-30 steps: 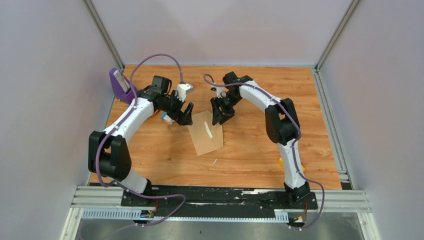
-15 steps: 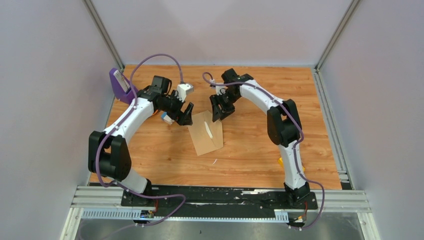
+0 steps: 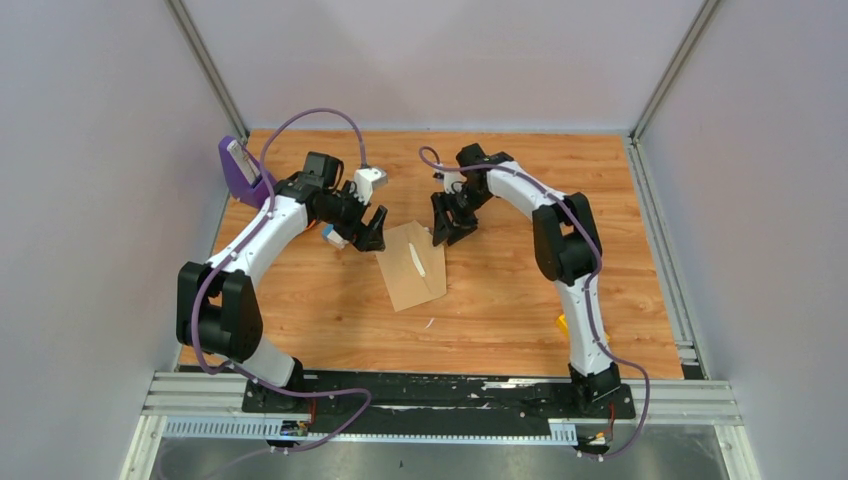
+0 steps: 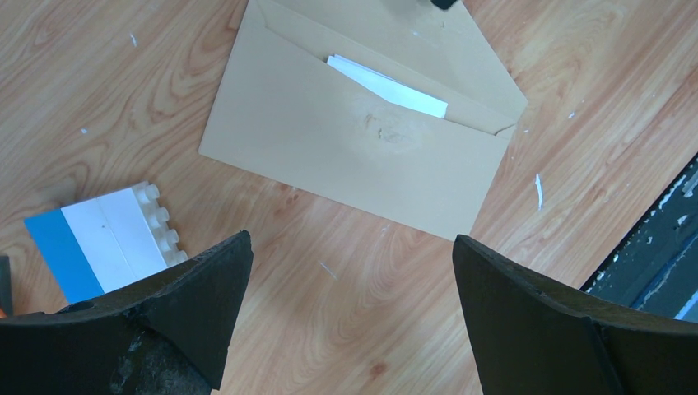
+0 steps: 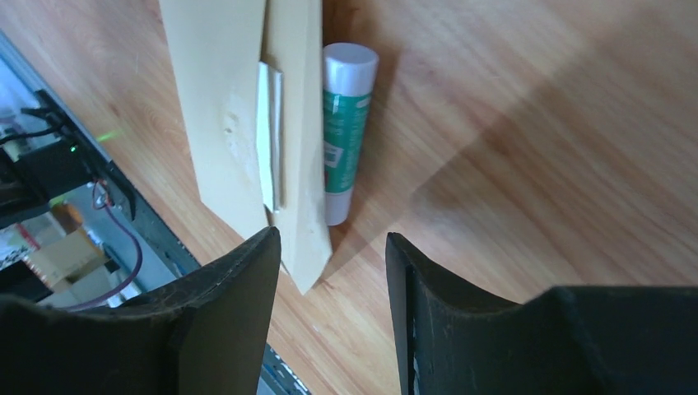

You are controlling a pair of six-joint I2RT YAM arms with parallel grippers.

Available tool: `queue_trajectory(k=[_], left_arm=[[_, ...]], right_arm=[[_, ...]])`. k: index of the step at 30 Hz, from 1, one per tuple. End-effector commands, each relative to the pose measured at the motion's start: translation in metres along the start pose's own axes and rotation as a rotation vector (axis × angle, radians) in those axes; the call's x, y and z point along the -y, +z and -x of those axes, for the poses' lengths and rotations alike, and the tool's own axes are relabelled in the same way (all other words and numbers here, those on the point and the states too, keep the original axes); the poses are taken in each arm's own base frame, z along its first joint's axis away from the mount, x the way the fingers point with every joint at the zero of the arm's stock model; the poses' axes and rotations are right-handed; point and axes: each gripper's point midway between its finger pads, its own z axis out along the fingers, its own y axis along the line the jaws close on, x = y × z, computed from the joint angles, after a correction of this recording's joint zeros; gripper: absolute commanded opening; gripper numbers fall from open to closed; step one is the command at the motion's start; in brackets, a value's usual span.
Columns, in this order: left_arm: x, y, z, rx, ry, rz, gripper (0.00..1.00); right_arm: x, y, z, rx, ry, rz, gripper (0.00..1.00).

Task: Place the letter into the envelope and seal it
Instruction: Adjust the envelope at the center of the board.

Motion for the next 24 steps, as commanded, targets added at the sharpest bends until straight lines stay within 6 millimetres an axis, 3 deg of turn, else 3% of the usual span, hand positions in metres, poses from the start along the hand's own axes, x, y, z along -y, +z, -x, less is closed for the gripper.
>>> queue_trajectory(k=[1,12,24], left_arm=[[-0.001,0.001,0.005,0.025,0.046,-0.004,1.00],[-0.001,0.001,0.005,0.023,0.045,-0.005,1.00],[-0.001,0.001,0.004,0.020,0.043,-0.004,1.00]], right_arm=[[-0.031,0.008,-0.009,-0.045,-0.008,0.137,0.51],[-0.064,0.005,-0.015,-0.064,-0.067,0.235,0.51],[-0.092,0.036,-0.032,-0.130,-0.163,0.169,0.51]])
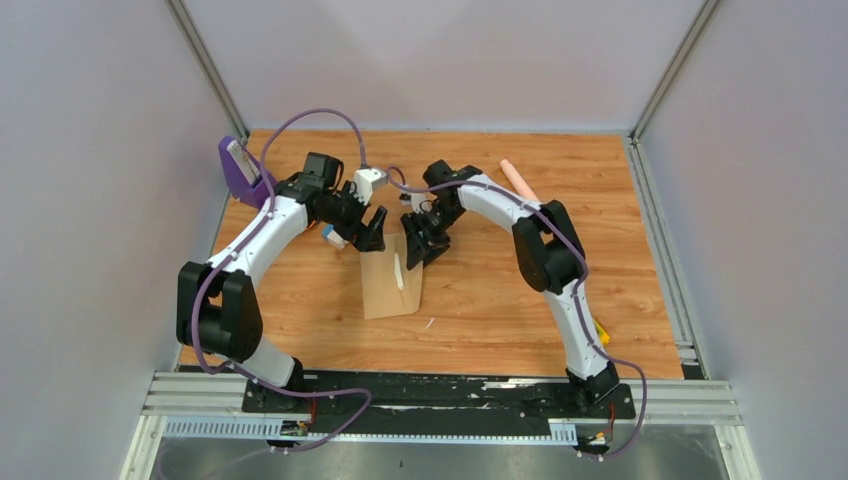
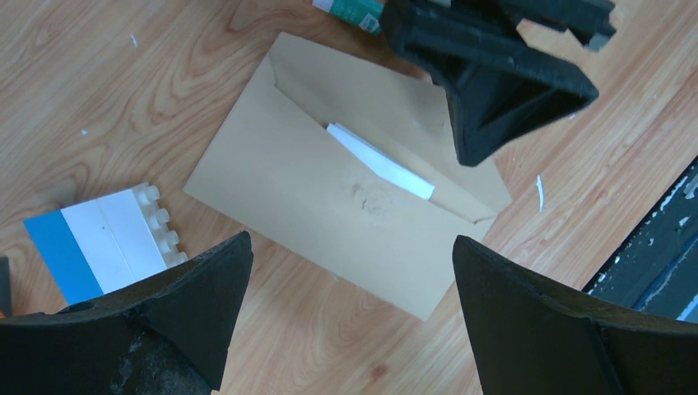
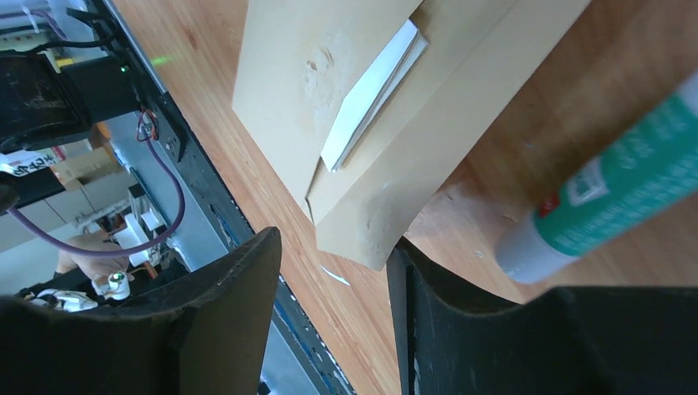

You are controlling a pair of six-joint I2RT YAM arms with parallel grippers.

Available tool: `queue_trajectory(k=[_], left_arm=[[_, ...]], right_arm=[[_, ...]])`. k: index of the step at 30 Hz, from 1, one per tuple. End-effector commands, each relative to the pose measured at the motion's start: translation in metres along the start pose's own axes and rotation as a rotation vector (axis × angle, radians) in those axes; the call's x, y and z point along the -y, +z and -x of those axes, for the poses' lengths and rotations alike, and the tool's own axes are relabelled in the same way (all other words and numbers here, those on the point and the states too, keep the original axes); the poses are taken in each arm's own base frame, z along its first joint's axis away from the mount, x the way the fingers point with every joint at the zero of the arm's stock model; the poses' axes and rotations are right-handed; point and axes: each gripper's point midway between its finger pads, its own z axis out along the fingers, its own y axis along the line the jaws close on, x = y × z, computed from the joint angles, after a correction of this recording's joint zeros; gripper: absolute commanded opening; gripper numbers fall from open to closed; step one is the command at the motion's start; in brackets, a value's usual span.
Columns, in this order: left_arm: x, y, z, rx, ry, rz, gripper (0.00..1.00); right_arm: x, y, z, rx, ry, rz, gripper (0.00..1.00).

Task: Place the letter into the envelope and seal it
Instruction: Adjust the envelope at the center of the board.

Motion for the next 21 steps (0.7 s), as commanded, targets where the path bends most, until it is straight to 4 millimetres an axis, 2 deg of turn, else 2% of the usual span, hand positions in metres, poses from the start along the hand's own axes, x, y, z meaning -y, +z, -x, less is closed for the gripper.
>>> queue_trajectory(k=[1,5,11,14,17,21], left_arm=[[-0.001,0.001,0.005,0.020,0.043,-0.004,1.00],[-0.001,0.001,0.005,0.020,0.043,-0.004,1.00],[-0.002,0.004,0.003,0.010,0.037,-0.009,1.00],[-0.002,0.007,0.001,0.001,0.028,-0.018,1.00],[-0.001,0.006,0.002,0.000,0.030,-0.023,1.00],[-0.004,-0.002,0.005,0.023,0.041,-0.011,1.00]], right_arm=[[-0.010,0.001,0.009,0.016,-0.077,-0.059,0.51],[-0.004,-0.018,0.023,0.081,-0.127,-0.189,0.50],[-0.026,-0.082,0.055,0.262,-0.280,-0.378,0.51],[-0.012,-0.103,0.072,0.331,-0.295,-0.520,0.51],[0.016,-0.097,0.075,0.312,-0.261,-0.619,0.50],[0.050,-0.070,0.064,0.239,-0.186,-0.658,0.48]])
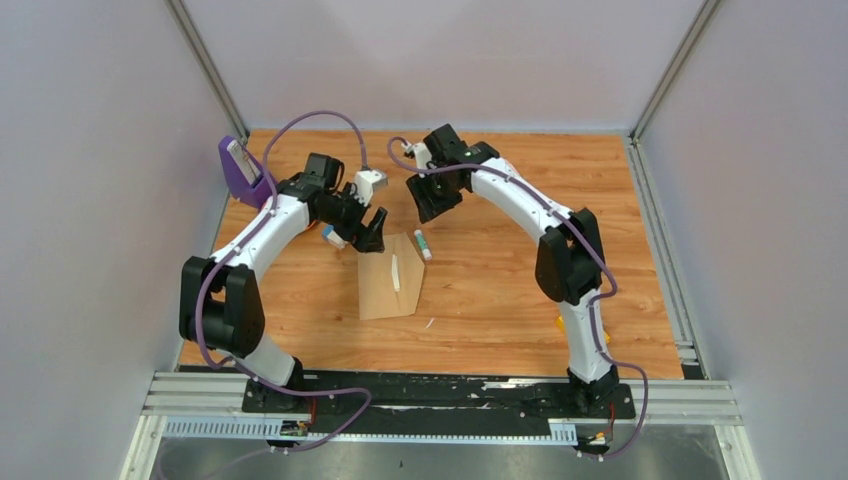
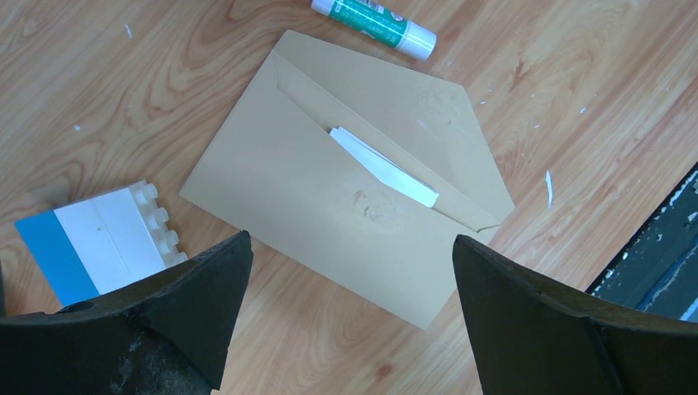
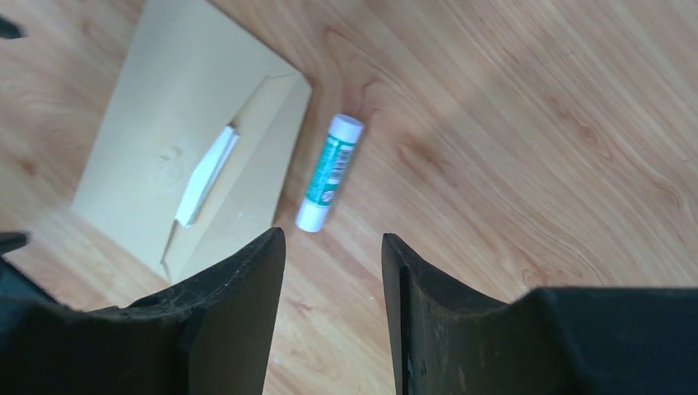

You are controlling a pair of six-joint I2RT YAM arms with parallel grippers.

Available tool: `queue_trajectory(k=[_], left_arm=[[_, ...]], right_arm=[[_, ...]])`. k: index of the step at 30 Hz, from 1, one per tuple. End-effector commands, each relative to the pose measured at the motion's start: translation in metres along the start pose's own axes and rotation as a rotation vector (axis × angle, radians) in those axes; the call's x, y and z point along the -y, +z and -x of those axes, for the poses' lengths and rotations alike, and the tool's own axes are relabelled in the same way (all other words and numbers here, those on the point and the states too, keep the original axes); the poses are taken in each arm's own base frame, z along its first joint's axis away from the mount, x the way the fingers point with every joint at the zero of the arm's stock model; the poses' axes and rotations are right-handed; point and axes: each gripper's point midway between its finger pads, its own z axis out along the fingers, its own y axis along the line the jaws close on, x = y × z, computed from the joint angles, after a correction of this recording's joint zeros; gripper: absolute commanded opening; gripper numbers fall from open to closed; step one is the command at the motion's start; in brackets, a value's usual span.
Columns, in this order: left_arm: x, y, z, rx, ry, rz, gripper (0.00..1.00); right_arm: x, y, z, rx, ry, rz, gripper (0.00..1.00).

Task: Place the letter into the envelope and seal it
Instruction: Adjust the envelope at the center of the board, then pick up the solid glue from the center of the board.

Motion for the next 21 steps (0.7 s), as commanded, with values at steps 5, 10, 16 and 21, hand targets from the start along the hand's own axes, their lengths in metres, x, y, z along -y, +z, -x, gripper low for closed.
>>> queue_trajectory(k=[5,10,16,21], left_arm=[[-0.008,-0.023,0.011,0.083,-0.005,-0.044,1.00],[-0.020,-0.035,0.003,0.107,-0.049,-0.058,1.00],[-0.018,-0.032,-0.012,0.114,-0.039,-0.043,1.00],[-0.020,-0.028,-0.020,0.117,-0.045,-0.023,1.00]], right_arm=[[0.022,0.054,-0.033,-0.114,0.049,-0.105,0.47],[0.017,0.062,-0.028,-0.111,0.042,-0.099,0.47],[0.013,0.066,-0.027,-0.111,0.077,-0.095,0.48],[0.006,0.071,-0.029,-0.122,0.078,-0.099,0.48]])
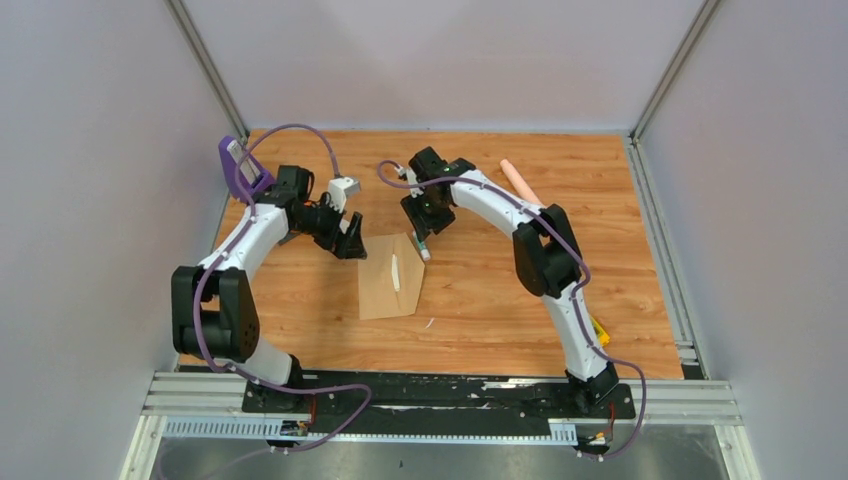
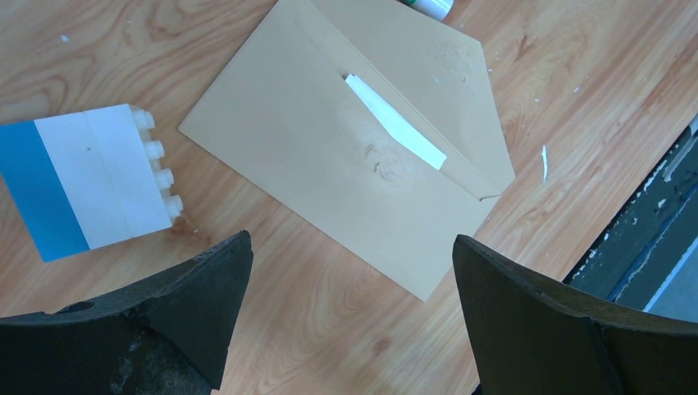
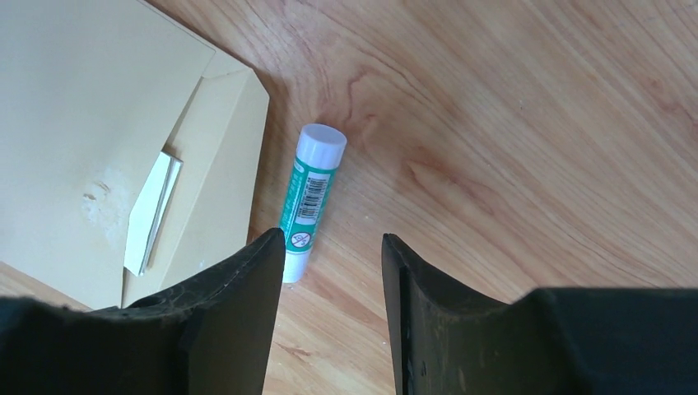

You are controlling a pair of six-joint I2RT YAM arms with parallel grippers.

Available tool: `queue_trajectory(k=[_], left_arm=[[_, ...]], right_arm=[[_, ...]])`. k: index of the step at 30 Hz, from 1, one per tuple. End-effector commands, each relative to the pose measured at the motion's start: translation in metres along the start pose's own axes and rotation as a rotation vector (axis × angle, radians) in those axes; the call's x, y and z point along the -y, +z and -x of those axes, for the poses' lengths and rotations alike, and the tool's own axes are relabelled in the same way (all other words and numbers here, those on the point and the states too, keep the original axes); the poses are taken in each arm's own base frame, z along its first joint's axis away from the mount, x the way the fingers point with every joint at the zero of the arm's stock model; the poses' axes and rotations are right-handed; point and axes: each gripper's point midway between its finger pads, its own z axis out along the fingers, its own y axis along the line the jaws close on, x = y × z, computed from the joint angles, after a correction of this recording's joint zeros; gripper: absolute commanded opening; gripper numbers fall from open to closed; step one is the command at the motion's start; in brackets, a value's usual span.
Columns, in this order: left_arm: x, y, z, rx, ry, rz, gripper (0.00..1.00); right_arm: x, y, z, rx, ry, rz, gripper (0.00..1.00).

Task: Place the letter into the envelope and seal it
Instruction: Pick up the solid glue from the center of the board.

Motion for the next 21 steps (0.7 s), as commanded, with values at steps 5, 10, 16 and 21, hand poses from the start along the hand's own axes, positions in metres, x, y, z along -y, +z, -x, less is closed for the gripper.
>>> queue_trajectory(k=[5,10,16,21], left_arm=[[0.005,-0.007,0.015,0.093,0.062,0.012,1.00],[0.007,-0.003,0.010,0.105,0.051,0.006,1.00],[0.003,0.005,0.003,0.099,0.024,0.004,1.00],[0.003,0.017,-0.009,0.061,-0.005,-0.035,1.00]], right_arm=[[-0.001,0.019,0.008,0.008,0.007,-0.085,0.49],[0.009,0.034,-0.003,-0.029,0.004,-0.152,0.47],[0.021,0.037,-0.016,-0.073,-0.013,-0.198,0.14],[0.042,-0.002,-0.002,-0.006,0.065,-0.141,0.00]])
